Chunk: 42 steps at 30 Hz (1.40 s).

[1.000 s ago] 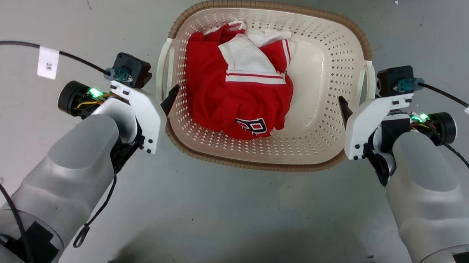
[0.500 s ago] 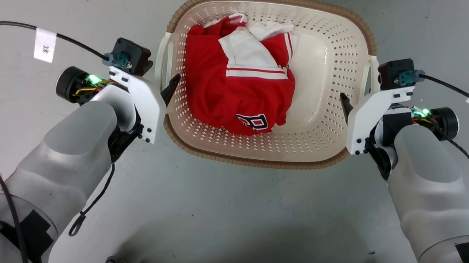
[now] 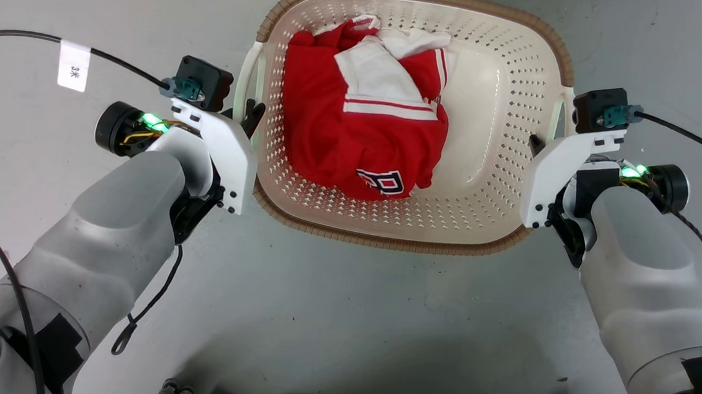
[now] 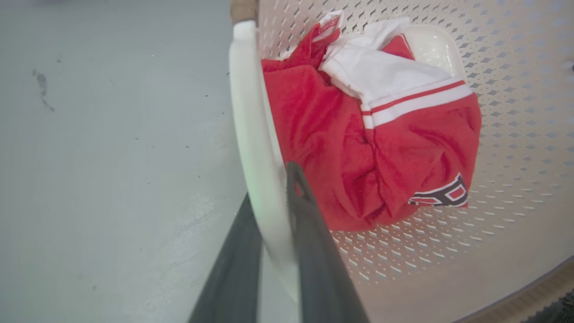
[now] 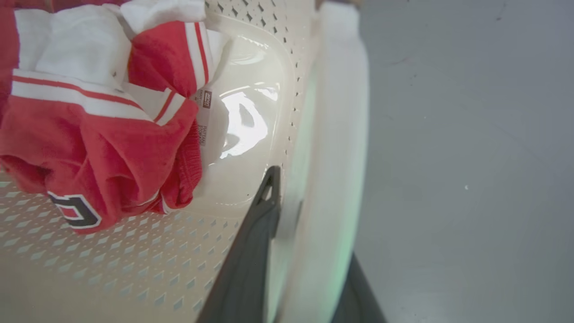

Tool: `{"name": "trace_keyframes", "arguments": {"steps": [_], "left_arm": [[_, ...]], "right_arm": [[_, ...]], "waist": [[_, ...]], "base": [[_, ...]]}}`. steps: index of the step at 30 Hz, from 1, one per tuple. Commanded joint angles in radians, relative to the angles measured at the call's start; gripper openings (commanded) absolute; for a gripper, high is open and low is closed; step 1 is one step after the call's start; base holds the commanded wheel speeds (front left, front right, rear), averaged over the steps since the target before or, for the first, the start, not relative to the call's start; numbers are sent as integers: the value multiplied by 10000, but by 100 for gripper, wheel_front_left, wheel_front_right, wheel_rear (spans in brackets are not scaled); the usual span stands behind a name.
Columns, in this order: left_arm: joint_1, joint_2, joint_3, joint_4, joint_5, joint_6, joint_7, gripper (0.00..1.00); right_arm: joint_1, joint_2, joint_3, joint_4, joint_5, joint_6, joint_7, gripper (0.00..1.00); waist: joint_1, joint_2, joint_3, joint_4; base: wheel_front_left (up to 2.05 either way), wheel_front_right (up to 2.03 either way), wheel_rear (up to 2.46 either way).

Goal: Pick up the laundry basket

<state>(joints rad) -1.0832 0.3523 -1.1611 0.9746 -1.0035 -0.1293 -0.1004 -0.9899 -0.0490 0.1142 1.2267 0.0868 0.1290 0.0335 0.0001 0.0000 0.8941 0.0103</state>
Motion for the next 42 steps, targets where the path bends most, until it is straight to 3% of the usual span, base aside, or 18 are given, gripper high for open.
{"name": "trace_keyframes", "arguments": {"steps": [1,10,18,31,42], "left_arm": [[-77,35,-154,35,-83,-13,-30,0],[331,82,-747,-2,-742,-14,211,0],[940,382,-1105,-541,-1147,-15,1302,0],[1991,641,-1201,-1473,-1735,-24,3595,0],[2727,528,-1211,-1821,-2149,-50,5231,0]], "right_arm": [[-206,-18,55,49,-54,32,-73,0],[12,-27,-17,300,-595,30,114,0],[553,-35,806,354,-901,30,1539,0],[1723,-18,2680,-289,608,33,4075,0],[2344,-2,3303,-210,1542,35,5060,0]], "waist": [[-1,0,-9,14],[-1,0,-721,37],[-1,0,-2452,-1],[-1,0,-5538,-6],[-1,0,-7330,38]], "base": [[0,0,0],[0,0,0],[0,0,0],[0,0,0],[0,0,0]]}}
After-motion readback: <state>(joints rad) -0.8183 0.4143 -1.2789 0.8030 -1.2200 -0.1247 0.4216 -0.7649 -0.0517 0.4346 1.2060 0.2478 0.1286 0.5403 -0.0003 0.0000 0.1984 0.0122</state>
